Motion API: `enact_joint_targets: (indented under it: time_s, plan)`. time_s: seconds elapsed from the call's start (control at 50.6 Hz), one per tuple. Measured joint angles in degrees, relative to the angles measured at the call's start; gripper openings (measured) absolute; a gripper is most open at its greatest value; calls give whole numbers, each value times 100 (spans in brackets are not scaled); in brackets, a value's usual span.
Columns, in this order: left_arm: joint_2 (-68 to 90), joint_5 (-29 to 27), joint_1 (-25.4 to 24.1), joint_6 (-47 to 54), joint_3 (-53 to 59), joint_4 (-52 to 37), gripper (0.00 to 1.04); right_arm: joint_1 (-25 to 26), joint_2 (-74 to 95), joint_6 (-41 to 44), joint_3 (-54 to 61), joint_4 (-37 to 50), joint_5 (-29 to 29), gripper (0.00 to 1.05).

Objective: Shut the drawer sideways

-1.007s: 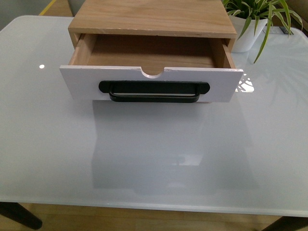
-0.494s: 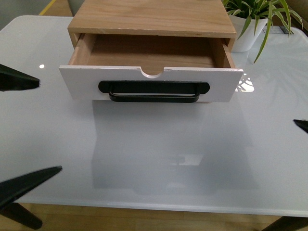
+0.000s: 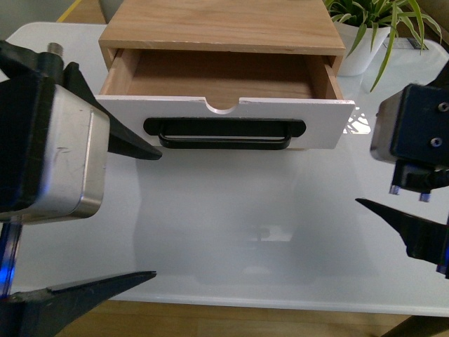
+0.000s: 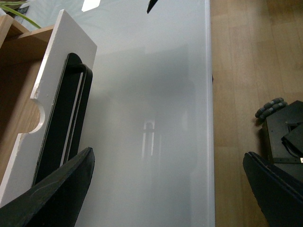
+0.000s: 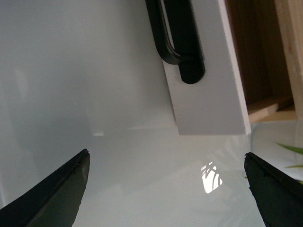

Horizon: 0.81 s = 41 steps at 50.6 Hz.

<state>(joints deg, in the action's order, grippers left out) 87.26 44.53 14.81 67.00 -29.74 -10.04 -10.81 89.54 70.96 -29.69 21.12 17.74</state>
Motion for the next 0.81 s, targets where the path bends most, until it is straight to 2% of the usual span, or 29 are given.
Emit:
enact_joint_targets:
  time_s: [0.415,0.81]
  plan:
    - [925,4,306,289,-621,-262,96,-643,909,485,-501,280,-286,96]
    - [1491,-107,496,297,-1093,-286,96,-962,1276,588,-822,310,-363,96]
